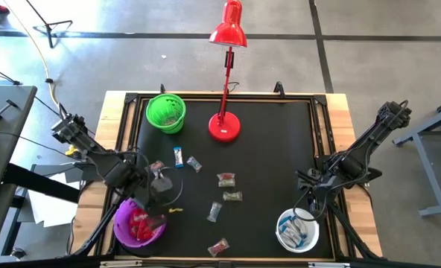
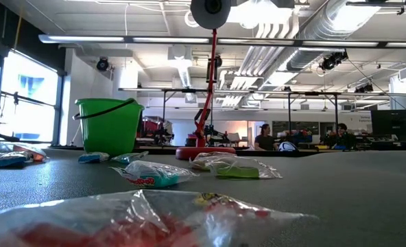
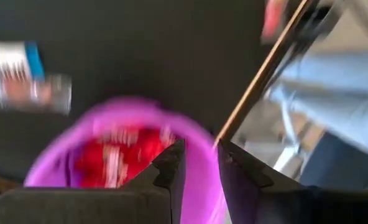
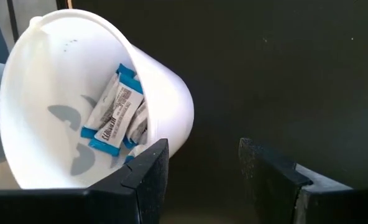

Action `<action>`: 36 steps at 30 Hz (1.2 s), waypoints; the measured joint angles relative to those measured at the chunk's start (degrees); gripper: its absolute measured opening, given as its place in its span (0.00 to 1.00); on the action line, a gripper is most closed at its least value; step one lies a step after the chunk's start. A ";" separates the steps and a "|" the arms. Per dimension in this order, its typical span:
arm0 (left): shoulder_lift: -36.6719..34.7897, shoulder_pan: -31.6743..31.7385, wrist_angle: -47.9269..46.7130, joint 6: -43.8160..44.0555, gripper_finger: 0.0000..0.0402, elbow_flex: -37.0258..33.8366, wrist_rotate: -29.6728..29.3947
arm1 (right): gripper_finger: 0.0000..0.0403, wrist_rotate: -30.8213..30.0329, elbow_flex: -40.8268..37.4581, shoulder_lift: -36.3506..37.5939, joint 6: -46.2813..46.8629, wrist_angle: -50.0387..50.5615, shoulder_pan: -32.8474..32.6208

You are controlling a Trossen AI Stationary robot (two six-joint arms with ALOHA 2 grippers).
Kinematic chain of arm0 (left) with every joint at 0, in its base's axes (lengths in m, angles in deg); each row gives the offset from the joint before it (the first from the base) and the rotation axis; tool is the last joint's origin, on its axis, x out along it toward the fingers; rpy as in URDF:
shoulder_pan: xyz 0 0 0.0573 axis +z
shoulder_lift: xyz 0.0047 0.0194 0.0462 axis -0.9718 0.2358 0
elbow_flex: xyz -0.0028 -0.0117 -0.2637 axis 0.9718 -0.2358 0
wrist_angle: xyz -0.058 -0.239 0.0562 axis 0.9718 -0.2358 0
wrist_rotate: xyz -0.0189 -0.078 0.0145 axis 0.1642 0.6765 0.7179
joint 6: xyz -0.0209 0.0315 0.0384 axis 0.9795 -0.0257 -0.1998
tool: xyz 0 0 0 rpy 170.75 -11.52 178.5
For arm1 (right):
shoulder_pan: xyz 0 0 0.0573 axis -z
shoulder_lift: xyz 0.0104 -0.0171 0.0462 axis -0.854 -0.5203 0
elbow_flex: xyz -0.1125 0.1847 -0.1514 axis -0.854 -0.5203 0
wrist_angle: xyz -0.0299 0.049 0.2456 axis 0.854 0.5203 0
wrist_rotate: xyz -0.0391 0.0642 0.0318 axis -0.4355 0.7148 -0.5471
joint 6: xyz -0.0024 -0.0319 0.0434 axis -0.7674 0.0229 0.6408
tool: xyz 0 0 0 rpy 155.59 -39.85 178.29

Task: Sort candy
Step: Put the red gummy into the green bucket

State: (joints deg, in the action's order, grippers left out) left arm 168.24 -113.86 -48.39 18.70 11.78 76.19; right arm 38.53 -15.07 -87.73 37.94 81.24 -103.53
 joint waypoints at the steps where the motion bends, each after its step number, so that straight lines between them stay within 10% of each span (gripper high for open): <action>1: 0.02 0.75 0.17 -0.82 0.19 0.85 -1.92 | 0.48 0.00 0.00 0.00 -0.02 0.14 0.00; 21: 0.00 13.49 1.75 4.18 0.19 0.57 -39.48 | 0.48 -13.44 0.00 -0.02 5.17 1.67 1.73; 36: -0.47 13.68 2.11 3.33 0.19 0.57 -47.18 | 0.48 -32.99 0.00 -0.63 9.28 -8.90 23.31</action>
State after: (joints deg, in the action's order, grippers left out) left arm 167.77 -100.18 -46.28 22.03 12.34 29.01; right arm 5.53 -15.07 -88.36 47.22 72.35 -80.22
